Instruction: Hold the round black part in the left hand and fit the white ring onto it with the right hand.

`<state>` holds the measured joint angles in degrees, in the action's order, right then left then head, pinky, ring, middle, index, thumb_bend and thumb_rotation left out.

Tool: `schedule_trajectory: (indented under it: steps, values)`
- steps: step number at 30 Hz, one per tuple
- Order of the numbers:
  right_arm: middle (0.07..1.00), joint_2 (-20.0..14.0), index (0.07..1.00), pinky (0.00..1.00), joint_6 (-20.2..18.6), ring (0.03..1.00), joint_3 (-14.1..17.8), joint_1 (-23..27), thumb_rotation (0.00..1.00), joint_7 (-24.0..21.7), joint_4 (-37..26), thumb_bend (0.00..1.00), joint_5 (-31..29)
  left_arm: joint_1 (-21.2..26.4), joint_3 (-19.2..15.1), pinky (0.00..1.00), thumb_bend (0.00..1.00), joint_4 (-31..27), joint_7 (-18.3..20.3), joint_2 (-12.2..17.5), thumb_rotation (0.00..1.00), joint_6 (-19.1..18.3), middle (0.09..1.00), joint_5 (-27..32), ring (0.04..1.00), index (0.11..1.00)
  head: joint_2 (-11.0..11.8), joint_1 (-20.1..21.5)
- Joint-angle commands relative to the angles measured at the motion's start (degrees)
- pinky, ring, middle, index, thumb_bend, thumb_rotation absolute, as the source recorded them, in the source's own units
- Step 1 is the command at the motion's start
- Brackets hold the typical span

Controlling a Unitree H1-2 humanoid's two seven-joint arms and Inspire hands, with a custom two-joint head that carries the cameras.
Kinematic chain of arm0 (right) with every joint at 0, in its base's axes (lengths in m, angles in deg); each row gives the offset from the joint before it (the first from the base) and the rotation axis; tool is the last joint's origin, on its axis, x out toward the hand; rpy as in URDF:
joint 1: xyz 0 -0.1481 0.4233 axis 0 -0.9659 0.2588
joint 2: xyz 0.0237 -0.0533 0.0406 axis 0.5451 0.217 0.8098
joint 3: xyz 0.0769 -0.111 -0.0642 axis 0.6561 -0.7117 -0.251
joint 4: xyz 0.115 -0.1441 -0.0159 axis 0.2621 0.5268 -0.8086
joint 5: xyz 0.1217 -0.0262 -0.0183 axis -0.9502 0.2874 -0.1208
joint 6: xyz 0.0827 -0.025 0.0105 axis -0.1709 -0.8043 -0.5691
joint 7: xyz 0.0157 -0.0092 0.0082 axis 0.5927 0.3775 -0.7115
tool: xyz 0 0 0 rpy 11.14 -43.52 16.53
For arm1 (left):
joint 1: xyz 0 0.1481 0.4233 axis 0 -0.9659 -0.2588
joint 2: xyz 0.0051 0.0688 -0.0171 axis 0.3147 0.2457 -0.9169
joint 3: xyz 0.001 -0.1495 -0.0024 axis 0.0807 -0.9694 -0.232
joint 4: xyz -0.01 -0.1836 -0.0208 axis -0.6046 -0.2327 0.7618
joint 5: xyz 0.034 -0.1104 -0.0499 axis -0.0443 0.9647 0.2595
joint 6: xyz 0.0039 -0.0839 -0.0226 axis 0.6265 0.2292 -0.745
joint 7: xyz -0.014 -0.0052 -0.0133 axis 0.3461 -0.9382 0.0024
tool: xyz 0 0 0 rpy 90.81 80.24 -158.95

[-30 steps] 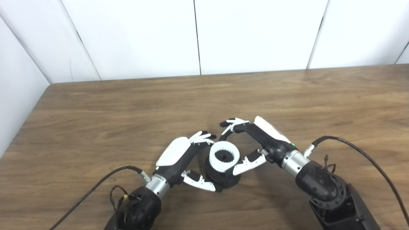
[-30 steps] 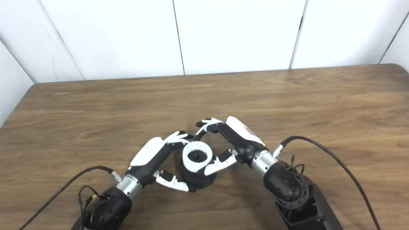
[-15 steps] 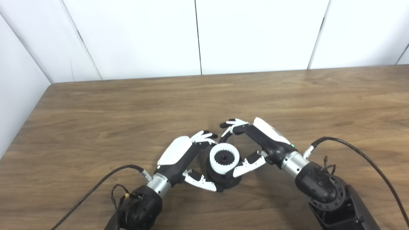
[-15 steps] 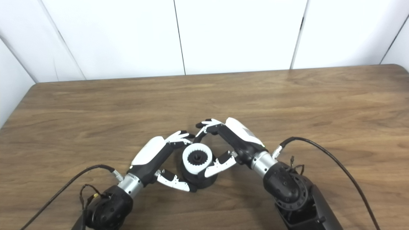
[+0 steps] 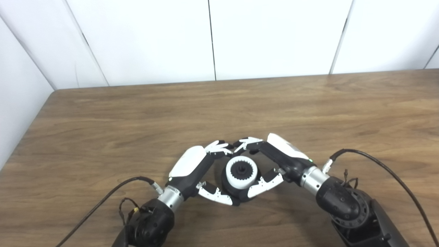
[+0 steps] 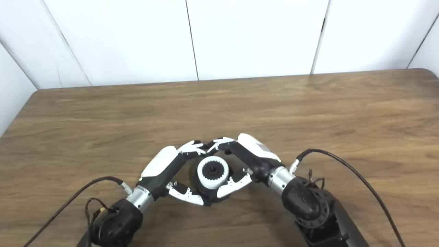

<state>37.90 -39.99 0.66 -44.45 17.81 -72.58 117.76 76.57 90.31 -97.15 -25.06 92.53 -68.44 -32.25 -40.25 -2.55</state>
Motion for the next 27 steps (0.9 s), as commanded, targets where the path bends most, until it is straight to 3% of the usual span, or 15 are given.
schedule_trajectory:
  steps: [1,12,27]
  values:
    - [0.868,0.0,0.675,0.8,0.9,0.942,0.8,2.4,0.29,-0.2,-1.1,0.99,-0.7,0.5,-0.5,0.87,0.88,-1.3,0.9,0.6,0.29,-0.5,0.89,1.0,0.963,0.667,-0.1,0.0]
    - [0.871,-0.3,0.665,0.83,0.7,0.946,2.6,2.6,0.32,0.1,-0.9,1.0,-1.5,0.7,-2.1,0.87,1.0,-3.0,3.9,1.1,0.33,-3.3,0.892,4.3,0.947,0.737,-0.3,-0.2]
    - [0.866,0.4,0.66,0.88,0.6,0.938,6.7,2.6,0.34,1.5,0.5,1.0,-3.6,0.9,-6.4,0.87,1.0,-6.1,7.9,3.6,0.33,-8.0,0.938,11.7,0.932,0.946,-0.2,-0.5]
